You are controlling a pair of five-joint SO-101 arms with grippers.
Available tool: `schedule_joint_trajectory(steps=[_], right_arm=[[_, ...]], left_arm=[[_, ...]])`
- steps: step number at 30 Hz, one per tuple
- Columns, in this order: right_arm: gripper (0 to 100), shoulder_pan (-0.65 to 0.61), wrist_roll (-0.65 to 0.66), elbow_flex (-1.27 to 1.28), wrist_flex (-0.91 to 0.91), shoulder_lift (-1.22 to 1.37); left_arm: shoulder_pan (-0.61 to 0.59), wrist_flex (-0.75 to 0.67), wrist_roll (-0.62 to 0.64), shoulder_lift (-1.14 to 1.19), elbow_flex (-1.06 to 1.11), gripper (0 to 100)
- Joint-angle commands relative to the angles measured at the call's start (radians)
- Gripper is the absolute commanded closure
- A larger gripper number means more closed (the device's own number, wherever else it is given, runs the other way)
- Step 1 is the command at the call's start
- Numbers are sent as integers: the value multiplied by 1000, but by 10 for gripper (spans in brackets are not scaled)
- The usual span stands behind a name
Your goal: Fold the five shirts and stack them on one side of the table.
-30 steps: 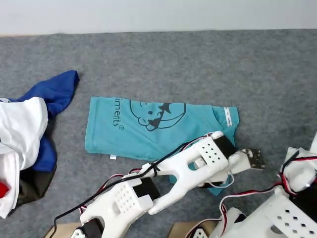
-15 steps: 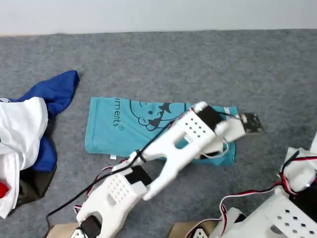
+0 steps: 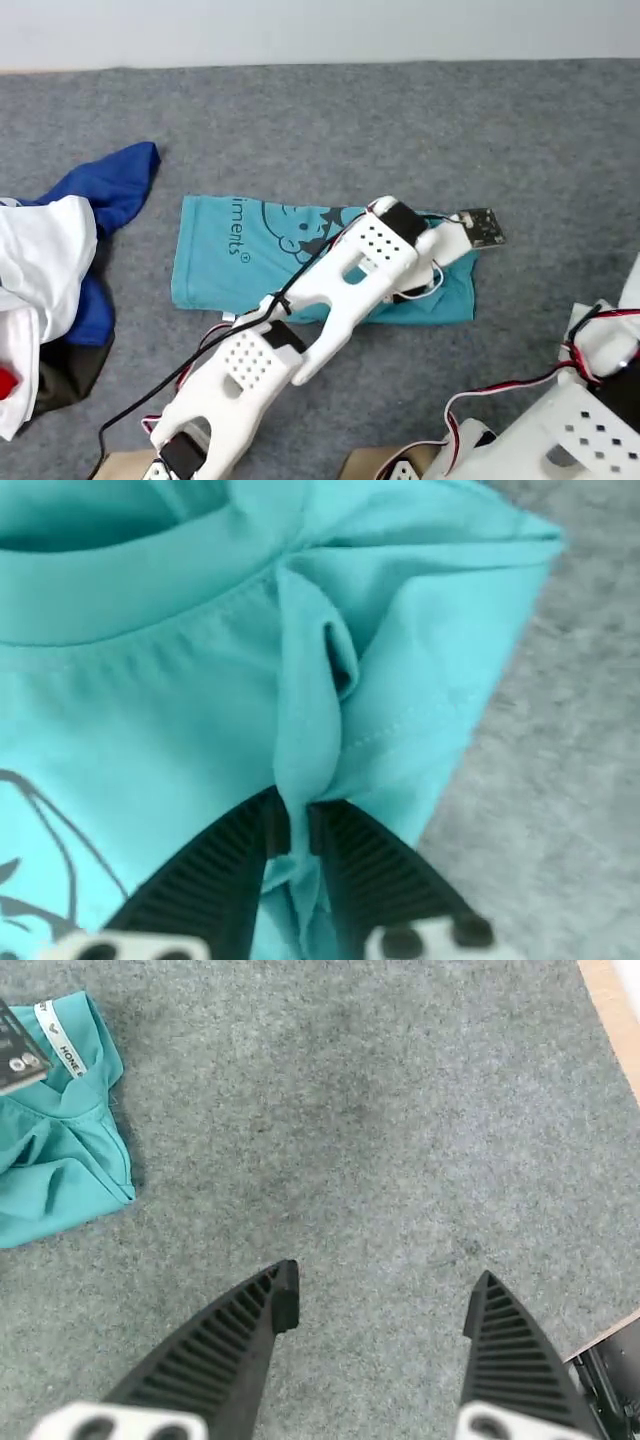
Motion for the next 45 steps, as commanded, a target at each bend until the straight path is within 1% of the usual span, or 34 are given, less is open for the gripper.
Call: schedule_joint_trajectory(steps=[1, 3, 7, 9, 15, 20, 21, 24, 28, 32, 35, 40, 42, 45], right_arm=[[725, 7, -6, -5, 35, -13], [725, 7, -6, -5, 35, -13], [725, 7, -6, -2, 35, -13], [725, 7, -6, -2, 35, -13], [725, 7, -6, -2, 35, -13], [725, 7, -6, -2, 35, -13], [725, 7, -6, -2, 35, -13], [725, 7, -6, -2, 35, -13], [725, 7, -6, -5, 35, -13], [725, 7, -6, -5, 35, -13], [725, 7, -6, -5, 35, -13], [725, 7, -6, -2, 35, -13], [725, 7, -6, -2, 35, -13], [725, 7, -6, -2, 35, -13]], left_arm=[[-46, -14, -3, 23, -111, 959], [-64, -3, -3, 49, -168, 955], [-91, 55, -3, 80, -274, 885], [-97, 75, -3, 87, -315, 866], [-120, 84, -34, 95, -354, 856], [-114, 173, -34, 37, -398, 859], [-107, 173, -31, 17, -392, 863], [-86, 172, -31, -71, -318, 900], [-21, 170, -35, -192, -105, 932], [-11, 166, -40, -238, 67, 969], [-32, 158, -72, -236, 128, 994], [-106, 51, -87, -232, 203, 994], [-129, 6, -87, -204, 219, 994], [-146, -18, -87, -132, 214, 994]])
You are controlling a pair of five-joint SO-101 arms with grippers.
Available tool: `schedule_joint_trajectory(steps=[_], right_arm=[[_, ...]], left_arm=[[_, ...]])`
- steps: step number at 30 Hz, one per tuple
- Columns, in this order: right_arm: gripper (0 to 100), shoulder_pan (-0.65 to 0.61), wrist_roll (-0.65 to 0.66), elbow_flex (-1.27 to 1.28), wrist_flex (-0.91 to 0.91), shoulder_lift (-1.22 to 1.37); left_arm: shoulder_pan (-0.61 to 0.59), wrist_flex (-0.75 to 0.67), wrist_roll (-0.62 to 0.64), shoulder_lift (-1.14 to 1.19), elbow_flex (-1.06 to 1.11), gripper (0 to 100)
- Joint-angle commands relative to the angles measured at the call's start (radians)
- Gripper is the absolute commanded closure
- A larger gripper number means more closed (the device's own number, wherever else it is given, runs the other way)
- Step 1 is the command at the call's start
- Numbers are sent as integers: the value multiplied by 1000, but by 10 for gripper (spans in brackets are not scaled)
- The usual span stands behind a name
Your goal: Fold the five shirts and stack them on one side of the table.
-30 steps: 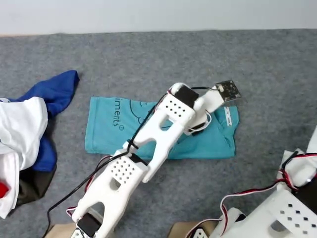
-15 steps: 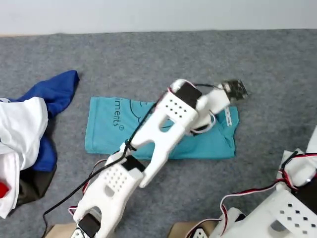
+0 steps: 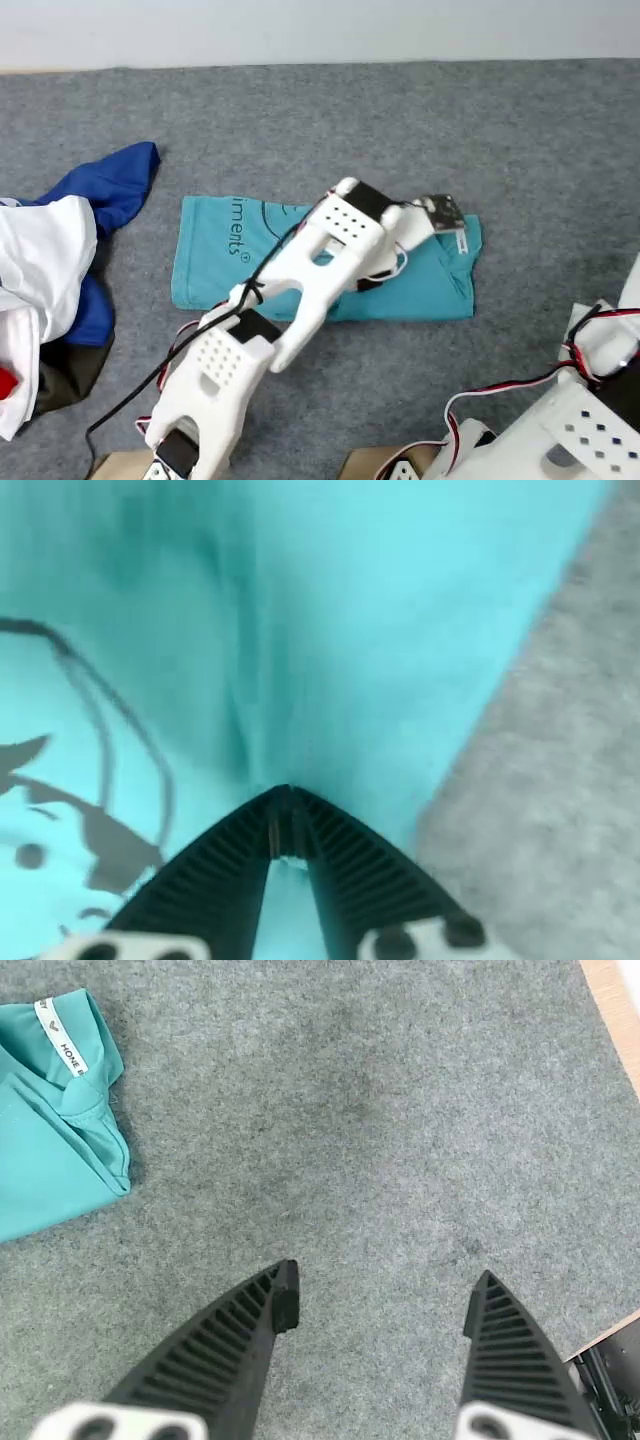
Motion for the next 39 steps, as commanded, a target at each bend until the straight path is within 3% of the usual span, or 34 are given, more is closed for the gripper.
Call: schedule_joint_trajectory(steps=[1, 14, 21, 27, 33, 39], right_arm=[[725, 7, -6, -5, 35, -13], [725, 7, -6, -8, 36, -13], [725, 7, -6, -9, 38, -13], [725, 7, -6, -6, 39, -13], [725, 7, -6, -3, 39, -13], [725, 7, -6, -3, 39, -13]], left_arm=[[-25, -32, -15, 37, -13, 994], [-28, 152, -6, 64, -440, 994], [-74, 155, 135, -77, -447, 990], [-308, 155, 253, -293, -143, 867], [-586, 155, 218, -422, 58, 834], [-761, 149, 152, -413, 134, 742]])
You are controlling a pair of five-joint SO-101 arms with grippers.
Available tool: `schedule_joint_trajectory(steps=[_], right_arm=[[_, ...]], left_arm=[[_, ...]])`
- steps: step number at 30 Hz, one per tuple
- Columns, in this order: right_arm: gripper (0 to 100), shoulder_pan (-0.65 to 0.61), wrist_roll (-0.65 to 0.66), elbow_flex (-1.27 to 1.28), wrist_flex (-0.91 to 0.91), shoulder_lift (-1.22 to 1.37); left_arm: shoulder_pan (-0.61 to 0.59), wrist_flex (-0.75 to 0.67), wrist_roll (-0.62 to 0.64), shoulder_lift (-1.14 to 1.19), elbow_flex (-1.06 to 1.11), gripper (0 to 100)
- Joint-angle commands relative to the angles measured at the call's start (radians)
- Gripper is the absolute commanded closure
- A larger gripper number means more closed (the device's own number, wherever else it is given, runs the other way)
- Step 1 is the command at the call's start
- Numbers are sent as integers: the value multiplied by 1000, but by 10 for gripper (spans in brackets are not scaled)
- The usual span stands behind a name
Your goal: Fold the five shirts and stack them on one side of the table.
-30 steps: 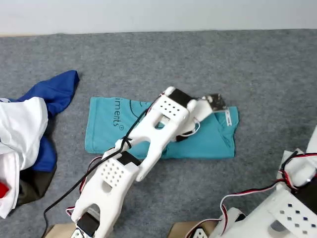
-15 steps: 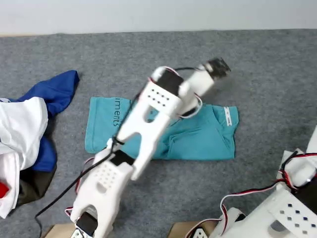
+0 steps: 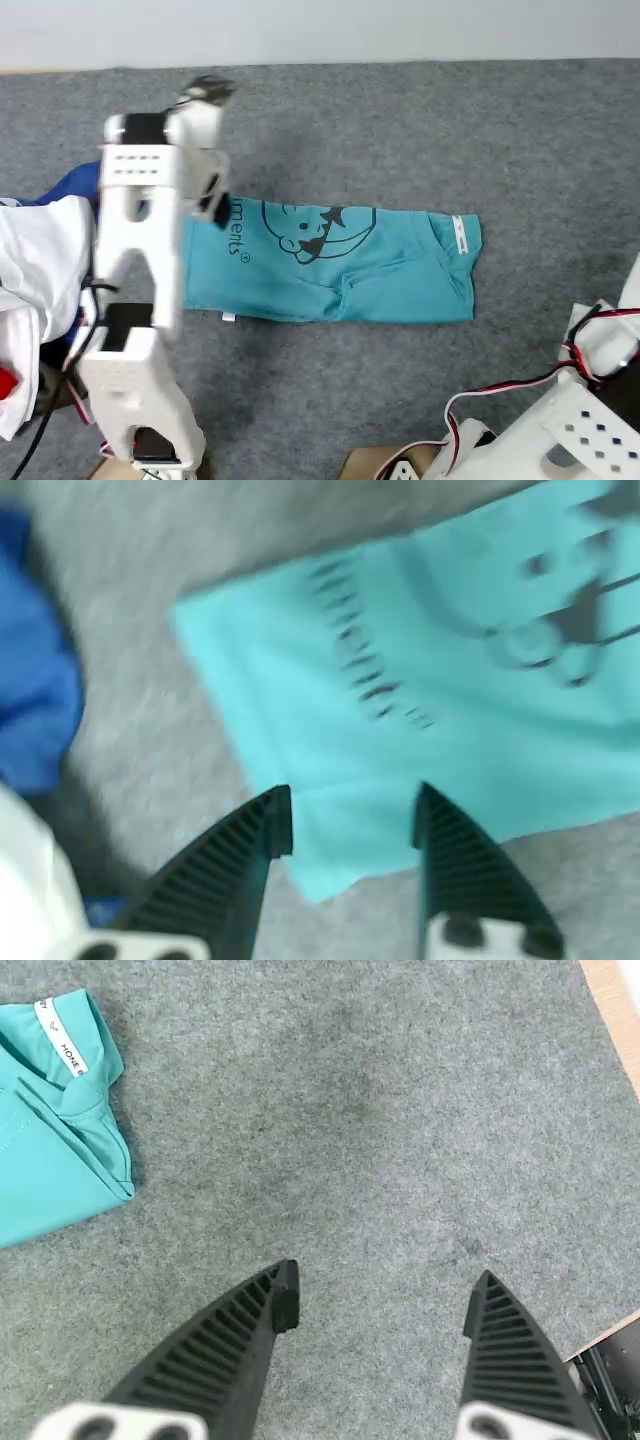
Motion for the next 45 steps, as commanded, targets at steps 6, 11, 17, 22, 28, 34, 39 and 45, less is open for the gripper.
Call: schedule_joint_trajectory(steps=[6, 11, 17, 22, 28, 34, 39, 45], right_arm=[[725, 7, -6, -3, 39, -13], [725, 7, -6, -3, 41, -13], [725, 7, -6, -3, 41, -13], [725, 7, -6, -3, 41, -13], [725, 7, -6, -3, 39, -13], [725, 7, -6, -3, 39, -13], [725, 7, -6, -3, 38, -5], [725, 7, -6, -3, 38, -5]], left_arm=[[-138, 11, -97, 66, 5, 735], [-138, -14, -98, 155, 2, 735], [-143, -44, -94, 252, -107, 735], [-140, -44, -94, 358, -194, 735], [-110, -15, -92, 494, -331, 735], [-63, 28, -48, 608, -427, 761], [-61, 29, -44, 615, -435, 889], [-74, 31, -44, 588, -432, 996]])
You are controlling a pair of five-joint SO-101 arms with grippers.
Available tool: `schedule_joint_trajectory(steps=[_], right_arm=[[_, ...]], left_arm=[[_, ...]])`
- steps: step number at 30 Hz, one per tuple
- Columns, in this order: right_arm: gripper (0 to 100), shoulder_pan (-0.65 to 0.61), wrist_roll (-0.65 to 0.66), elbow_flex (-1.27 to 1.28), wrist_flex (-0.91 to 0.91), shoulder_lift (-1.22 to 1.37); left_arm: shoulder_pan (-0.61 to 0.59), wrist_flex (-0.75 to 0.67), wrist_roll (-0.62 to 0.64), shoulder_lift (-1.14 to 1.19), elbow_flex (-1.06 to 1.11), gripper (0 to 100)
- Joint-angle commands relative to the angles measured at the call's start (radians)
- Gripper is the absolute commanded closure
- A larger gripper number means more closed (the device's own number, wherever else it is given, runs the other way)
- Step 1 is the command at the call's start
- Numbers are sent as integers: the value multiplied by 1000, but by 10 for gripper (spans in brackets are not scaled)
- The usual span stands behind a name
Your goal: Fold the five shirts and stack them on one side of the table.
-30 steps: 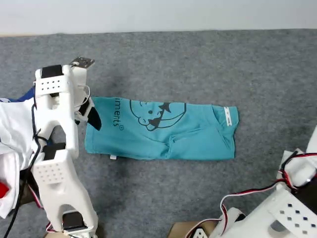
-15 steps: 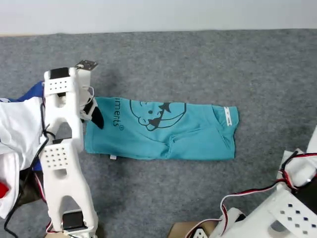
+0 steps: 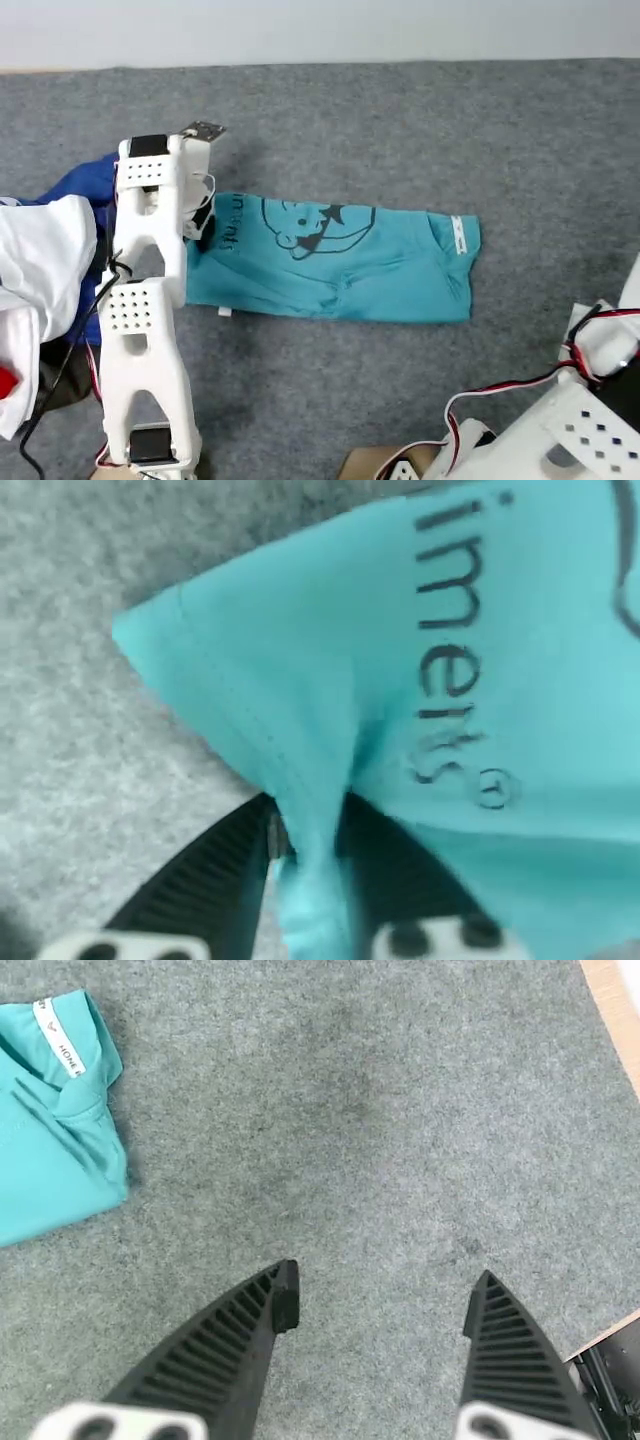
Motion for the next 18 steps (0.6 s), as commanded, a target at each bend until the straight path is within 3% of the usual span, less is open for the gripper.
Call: schedule_joint_trajectory(steps=[1, 12, 18], right_arm=[[725, 7, -6, -3, 36, -5], [725, 7, -6, -3, 36, -5], [725, -2, -6, -2, 35, -5]], left_arm=[[-21, 18, 15, -34, -15, 996], [-115, 20, -17, -207, -7, 996], [-15, 20, -18, -325, 111, 996]])
